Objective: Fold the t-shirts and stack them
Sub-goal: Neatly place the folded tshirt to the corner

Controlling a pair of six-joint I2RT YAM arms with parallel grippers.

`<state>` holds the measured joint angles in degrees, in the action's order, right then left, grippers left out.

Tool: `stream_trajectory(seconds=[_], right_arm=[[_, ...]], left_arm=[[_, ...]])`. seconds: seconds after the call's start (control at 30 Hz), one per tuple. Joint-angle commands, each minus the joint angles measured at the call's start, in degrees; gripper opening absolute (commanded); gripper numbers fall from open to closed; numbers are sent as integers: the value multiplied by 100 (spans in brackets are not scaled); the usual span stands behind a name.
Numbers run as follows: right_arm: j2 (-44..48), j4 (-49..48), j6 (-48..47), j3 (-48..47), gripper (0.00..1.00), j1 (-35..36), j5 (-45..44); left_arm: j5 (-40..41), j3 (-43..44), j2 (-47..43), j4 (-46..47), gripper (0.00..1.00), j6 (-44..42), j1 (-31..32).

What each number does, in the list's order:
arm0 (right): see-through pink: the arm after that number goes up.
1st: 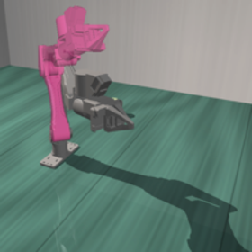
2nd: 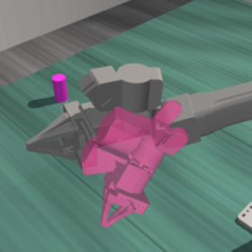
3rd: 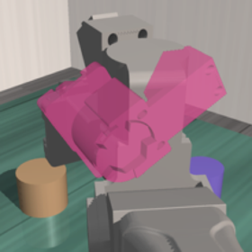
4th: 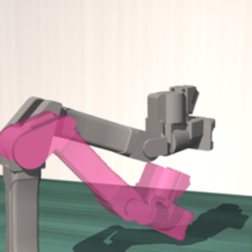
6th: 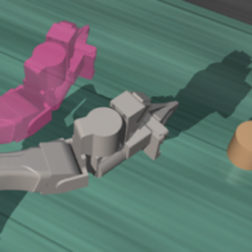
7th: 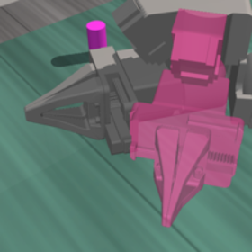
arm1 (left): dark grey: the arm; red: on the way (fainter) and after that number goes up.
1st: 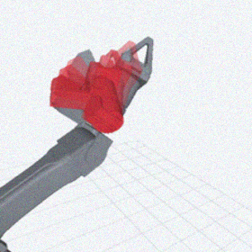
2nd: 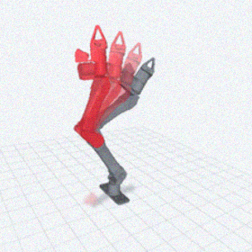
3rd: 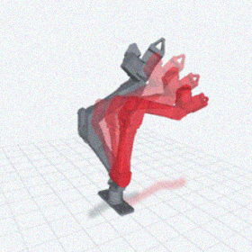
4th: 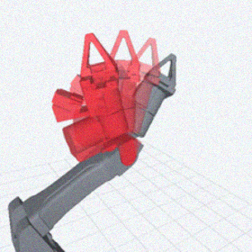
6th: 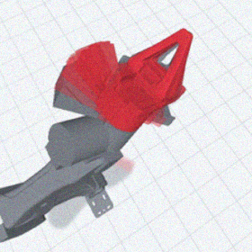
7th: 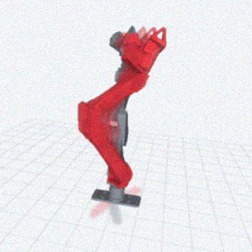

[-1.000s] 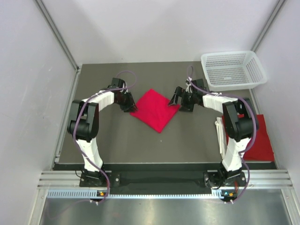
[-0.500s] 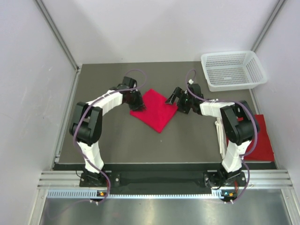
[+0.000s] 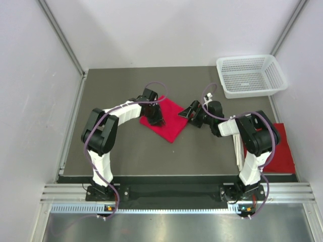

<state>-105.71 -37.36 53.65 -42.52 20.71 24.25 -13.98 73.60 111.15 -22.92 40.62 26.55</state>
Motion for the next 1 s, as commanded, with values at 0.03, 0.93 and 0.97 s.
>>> stream_trajectory(seconds=[0.03, 0.93, 0.97], right_arm=[[-204, -947, 243, 165, 89, -49, 519], [-450, 1399, -751, -564, 82, -137, -694], [-459, 1390, -751, -564, 81, -137, -676]], left_arm=[[273, -92, 91, 86, 34, -45, -18], [290, -197, 319, 147, 33, -72, -18], [290, -197, 319, 156, 33, -72, -18]])
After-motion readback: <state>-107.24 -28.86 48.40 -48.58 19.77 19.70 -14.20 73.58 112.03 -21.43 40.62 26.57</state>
